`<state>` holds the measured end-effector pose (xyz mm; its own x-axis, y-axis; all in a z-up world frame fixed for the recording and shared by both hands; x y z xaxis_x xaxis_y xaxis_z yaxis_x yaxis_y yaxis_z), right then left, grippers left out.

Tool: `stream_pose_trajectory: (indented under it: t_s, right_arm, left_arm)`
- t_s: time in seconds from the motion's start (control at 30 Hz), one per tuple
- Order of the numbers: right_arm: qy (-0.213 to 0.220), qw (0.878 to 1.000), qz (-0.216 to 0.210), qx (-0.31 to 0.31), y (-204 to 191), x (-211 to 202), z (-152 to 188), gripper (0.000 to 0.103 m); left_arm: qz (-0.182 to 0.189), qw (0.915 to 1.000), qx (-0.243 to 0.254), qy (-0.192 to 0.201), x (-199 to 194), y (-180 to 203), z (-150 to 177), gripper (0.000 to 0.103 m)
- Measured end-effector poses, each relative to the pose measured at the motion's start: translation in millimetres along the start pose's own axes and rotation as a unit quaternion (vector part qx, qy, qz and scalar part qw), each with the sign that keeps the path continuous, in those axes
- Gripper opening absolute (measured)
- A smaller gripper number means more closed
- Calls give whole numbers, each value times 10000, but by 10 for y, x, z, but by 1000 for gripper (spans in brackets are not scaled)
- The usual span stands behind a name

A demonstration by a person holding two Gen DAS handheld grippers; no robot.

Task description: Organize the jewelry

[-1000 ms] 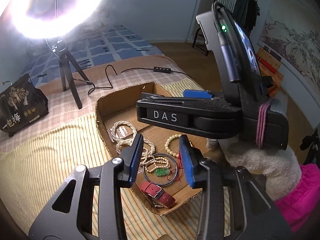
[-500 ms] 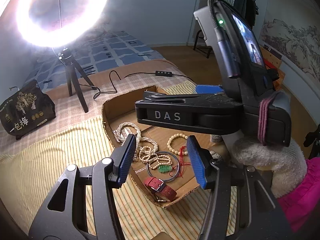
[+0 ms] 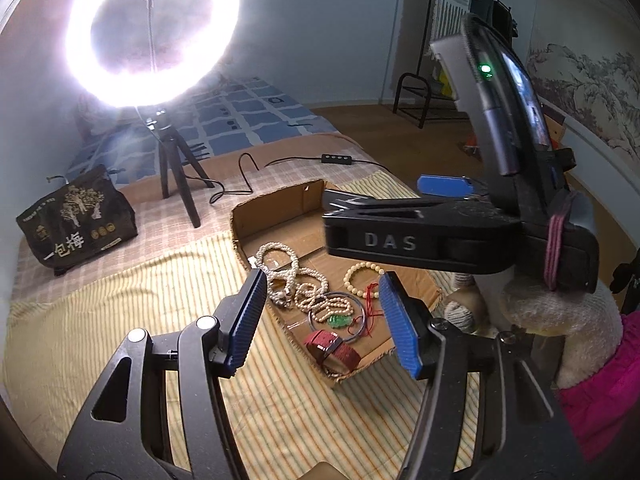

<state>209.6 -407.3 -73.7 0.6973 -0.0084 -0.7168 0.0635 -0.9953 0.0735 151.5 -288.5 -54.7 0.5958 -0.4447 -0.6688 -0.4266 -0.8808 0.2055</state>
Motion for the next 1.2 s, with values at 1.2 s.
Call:
stream_pose_trajectory:
  t_s: [1.2]
  right_arm:
    - [1166,9873,1000,-409,-530,-1564,344,103]
  left_arm:
    - [-424,9941,-124,990,-1224,-293,327,93]
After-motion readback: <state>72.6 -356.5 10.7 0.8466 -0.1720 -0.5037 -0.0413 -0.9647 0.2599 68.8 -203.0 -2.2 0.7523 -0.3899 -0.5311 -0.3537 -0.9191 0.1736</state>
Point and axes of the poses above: each gripper's, at about its wrist camera, not at the fingertips, and x roughly the way its jaws point, y to its right, z to its underside, the point moved 2 cm from there along x, roughly the way its jaws point, and after that the axes turned 13 degrees about -x, right-handed, at the moved point
